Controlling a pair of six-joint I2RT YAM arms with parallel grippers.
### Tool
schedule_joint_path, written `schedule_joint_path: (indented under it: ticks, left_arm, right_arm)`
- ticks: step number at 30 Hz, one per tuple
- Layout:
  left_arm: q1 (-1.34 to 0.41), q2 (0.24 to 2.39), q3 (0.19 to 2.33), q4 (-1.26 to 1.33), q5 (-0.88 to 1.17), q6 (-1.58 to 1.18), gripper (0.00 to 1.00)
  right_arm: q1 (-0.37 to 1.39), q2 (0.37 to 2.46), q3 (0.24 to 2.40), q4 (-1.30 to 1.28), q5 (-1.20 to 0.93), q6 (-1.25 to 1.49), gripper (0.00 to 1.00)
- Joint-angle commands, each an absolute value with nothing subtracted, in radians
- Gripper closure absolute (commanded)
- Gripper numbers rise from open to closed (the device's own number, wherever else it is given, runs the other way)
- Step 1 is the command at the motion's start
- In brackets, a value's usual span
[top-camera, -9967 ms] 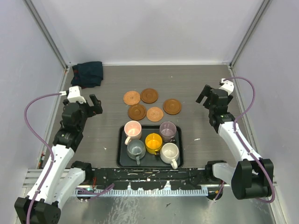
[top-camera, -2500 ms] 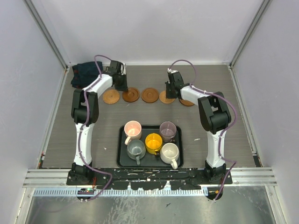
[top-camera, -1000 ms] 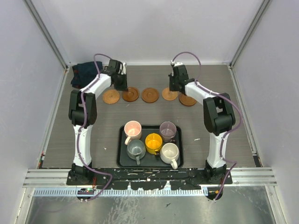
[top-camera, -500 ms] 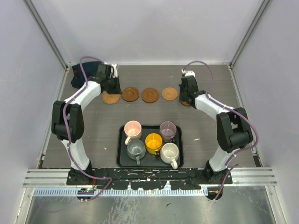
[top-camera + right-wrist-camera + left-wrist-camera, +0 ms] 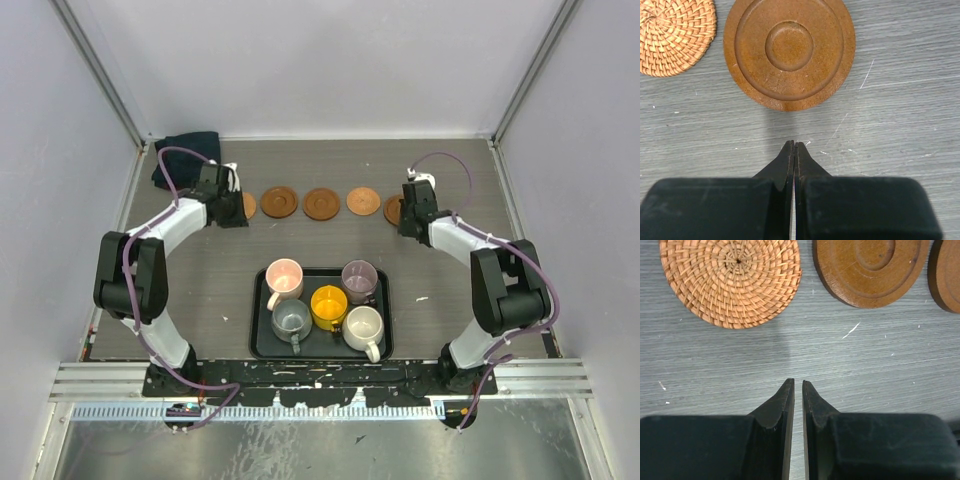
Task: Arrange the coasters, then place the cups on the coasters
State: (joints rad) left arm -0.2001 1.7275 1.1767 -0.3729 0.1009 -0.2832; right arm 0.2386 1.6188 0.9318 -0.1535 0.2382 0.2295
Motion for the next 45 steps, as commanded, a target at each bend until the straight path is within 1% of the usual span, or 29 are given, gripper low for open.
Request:
schedule_joint_path:
  ticks: [1, 8, 19, 31, 40, 45]
  left_arm:
    - [-0.188, 1.688, 1.152, -0.303, 0.091, -0.301, 0.87]
    - [-0.181, 1.702, 1.132, -0.293, 0.091, -0.304, 0.87]
    - [-0.163, 1.725, 1.127, -0.297, 0.095, -0.295, 0.87]
    - [-0.139, 1.728, 1.124, -0.31, 0.092, -0.284, 0.86]
    - [-0.138, 1.744, 1.124, -0.305, 0.098, -0.288, 0.86]
    - [-0.138, 1.739, 1.122, -0.302, 0.102, -0.291, 0.86]
  right_arm:
    - [0.223, 1.653, 0.93, -0.089, 0.188, 0.262, 0.99]
    - [0.216, 1.712, 0.947, -0.078, 0.143, 0.276, 0.99]
    - [0.208, 1.794, 0.994, -0.066, 0.153, 0.284, 0.99]
    - [0.19, 1.882, 1.091, -0.072, 0.143, 0.296, 0.99]
    - [0.186, 1.901, 1.111, -0.078, 0.139, 0.296, 0.99]
    - [0.186, 1.871, 1.085, -0.091, 0.099, 0.303, 0.99]
